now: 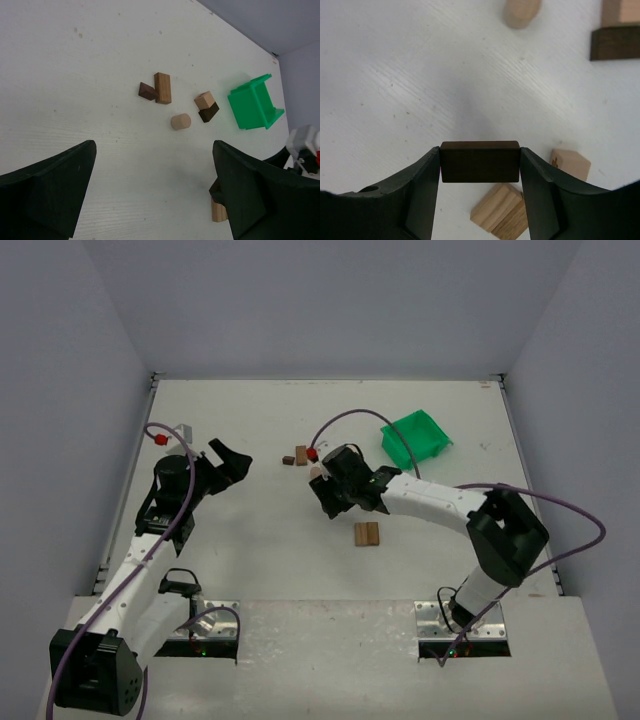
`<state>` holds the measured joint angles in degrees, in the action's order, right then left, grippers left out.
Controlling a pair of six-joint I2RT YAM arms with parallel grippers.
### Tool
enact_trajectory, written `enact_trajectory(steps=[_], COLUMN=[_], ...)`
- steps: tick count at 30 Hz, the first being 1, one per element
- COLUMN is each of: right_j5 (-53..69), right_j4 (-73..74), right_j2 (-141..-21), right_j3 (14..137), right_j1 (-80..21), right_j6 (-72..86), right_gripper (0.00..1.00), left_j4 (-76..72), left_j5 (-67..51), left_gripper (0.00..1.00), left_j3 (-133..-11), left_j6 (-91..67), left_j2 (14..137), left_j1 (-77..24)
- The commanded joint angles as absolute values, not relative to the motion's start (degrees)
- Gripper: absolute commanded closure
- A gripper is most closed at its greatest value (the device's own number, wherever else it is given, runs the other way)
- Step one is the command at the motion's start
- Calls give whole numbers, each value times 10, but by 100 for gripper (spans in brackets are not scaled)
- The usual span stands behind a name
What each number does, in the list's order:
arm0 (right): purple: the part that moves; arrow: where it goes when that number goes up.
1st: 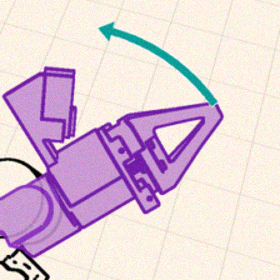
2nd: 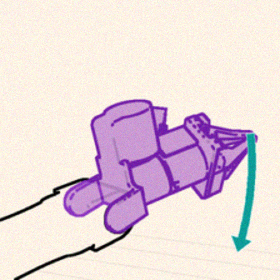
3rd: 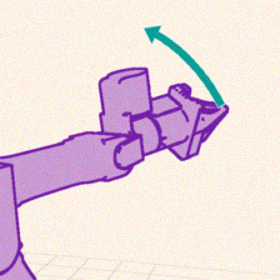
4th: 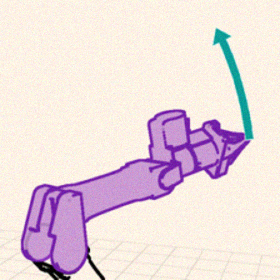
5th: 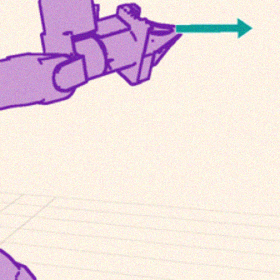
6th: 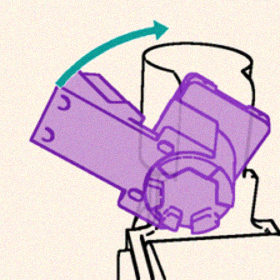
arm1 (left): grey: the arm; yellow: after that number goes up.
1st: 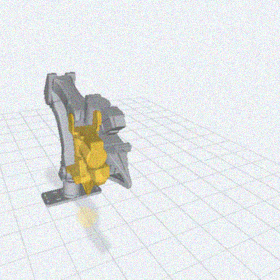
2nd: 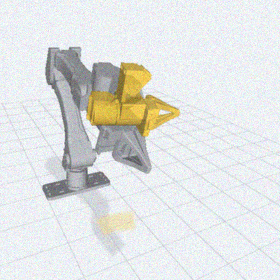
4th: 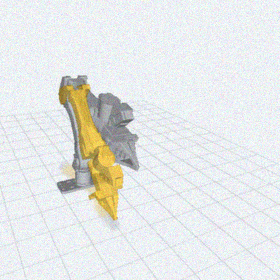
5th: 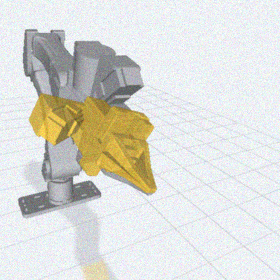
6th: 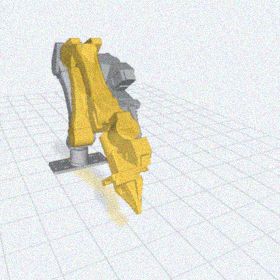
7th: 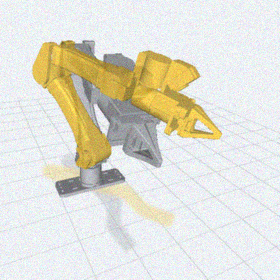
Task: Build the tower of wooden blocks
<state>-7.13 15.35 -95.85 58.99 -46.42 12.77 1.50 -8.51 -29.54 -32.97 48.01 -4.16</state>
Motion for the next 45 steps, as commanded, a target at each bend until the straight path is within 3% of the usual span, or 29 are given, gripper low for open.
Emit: enact_trajectory(steps=[1,15,45], right_j5=[-227,-293,-263], right_j4=[123,149,235], right_j2=[-871,-797,-892], right_j3=[500,402,491], right_j1=[-473,-473,-473], right_j6=[347,500,516], right_gripper=[64,63,54], left_j4=[-14,-8,-10], left_j5=[-99,-97,-94], left_gripper=[0,0,0], left_j3=[-302,-299,-299], left_j6=[-324,-326,-326], left_j2=[473,454,458], left_j1=[-42,-42,-42])
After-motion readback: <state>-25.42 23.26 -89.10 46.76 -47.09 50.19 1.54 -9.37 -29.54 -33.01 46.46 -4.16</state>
